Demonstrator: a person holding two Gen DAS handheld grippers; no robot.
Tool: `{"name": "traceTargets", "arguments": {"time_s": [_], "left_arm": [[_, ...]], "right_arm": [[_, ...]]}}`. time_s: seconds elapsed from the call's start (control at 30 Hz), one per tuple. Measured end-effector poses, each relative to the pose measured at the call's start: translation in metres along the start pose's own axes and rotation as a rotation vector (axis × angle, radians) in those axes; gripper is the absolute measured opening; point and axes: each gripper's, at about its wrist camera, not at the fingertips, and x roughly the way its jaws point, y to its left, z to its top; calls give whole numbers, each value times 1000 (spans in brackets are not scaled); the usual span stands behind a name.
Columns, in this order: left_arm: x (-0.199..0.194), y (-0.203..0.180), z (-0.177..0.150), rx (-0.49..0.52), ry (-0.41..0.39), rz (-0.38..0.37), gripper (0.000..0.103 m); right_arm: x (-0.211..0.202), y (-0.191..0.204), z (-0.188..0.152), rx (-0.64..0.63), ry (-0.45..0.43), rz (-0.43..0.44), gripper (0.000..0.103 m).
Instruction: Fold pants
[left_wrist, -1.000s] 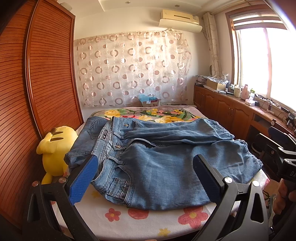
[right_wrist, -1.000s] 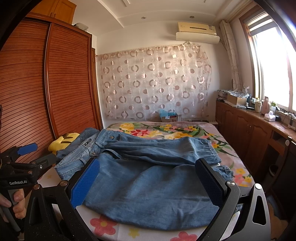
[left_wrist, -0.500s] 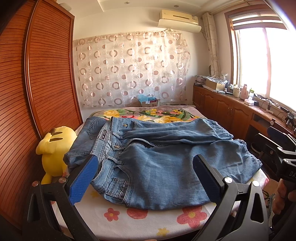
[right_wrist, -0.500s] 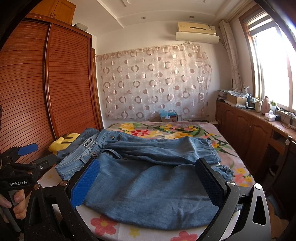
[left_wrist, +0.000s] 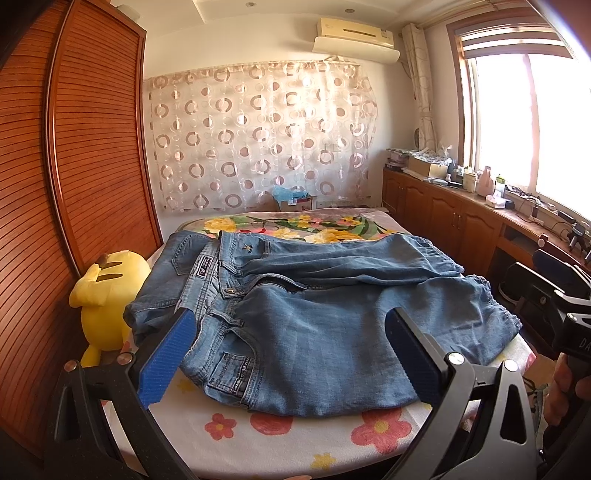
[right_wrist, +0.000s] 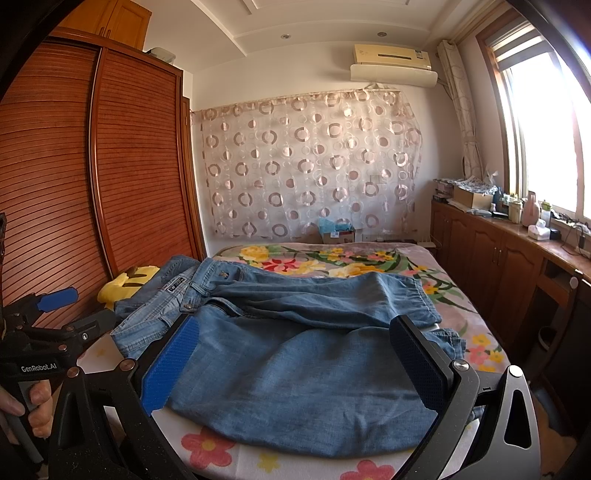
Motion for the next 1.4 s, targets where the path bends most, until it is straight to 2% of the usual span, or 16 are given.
{"name": "traceTargets", "arguments": {"time_s": [0.2,0.67,1.03,1.23,1.33,1.4], "left_arm": [[11,-2,-1,7,34,-2,102],[42,24,-18,23,103,-22,102],[59,72,-24,-16,139,-2,102],[74,90,-24,-23,162,-12,94],[88,96,-25,-22,185,-21,85],[97,97,-27,-8,200,-26,75]], "right_arm": [[6,-3,-3,2,23,4,103],[20,-12,-2,-5,73,-27,103],[30,-13,1,-12,116,1,99],[37,-18,3,-23,138,30,95],[43,-21,3,-21,159,49,92],[45,-25,2,-14,170,53,92]]}}
